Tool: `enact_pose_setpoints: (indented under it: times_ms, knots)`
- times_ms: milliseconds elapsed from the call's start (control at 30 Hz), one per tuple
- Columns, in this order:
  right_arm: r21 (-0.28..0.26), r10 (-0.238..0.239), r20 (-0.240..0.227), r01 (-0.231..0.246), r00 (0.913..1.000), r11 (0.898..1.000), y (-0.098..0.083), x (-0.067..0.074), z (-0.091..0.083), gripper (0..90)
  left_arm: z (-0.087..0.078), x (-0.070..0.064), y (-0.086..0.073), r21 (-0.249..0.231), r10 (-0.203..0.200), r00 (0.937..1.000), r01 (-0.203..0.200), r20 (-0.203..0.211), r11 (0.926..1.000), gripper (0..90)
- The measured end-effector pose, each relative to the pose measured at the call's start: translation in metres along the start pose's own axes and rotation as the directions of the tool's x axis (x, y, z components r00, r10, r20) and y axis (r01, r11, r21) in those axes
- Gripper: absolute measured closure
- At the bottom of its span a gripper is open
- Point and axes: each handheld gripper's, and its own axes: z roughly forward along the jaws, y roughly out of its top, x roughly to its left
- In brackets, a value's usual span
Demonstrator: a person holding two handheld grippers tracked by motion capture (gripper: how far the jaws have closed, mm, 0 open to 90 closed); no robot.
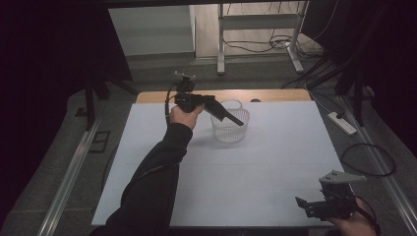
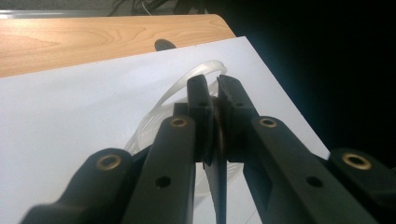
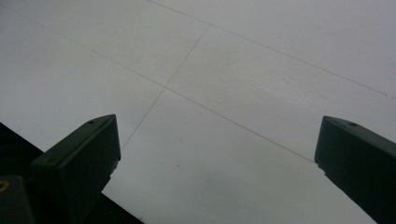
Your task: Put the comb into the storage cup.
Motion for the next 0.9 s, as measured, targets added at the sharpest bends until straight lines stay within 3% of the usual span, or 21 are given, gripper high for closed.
enact_pose_setpoints:
  times_ms: [600, 900]
  knots:
    - [0.002, -0.001, -0.001, 0.001, 1.0, 1.0, 0.0, 0.0, 0.0, 0.9, 0.012, 0.009, -0.009, 0.001, -0.038, 0.9993, 0.038, 0.003, 0.9993, 83.9]
    - [0.006, -0.001, -0.002, 0.001, 1.0, 1.0, 0.0, 0.0, 0.0, 1.0, 0.011, 0.019, -0.014, -0.016, -0.077, 0.997, 0.077, 0.011, 0.9969, 83.8]
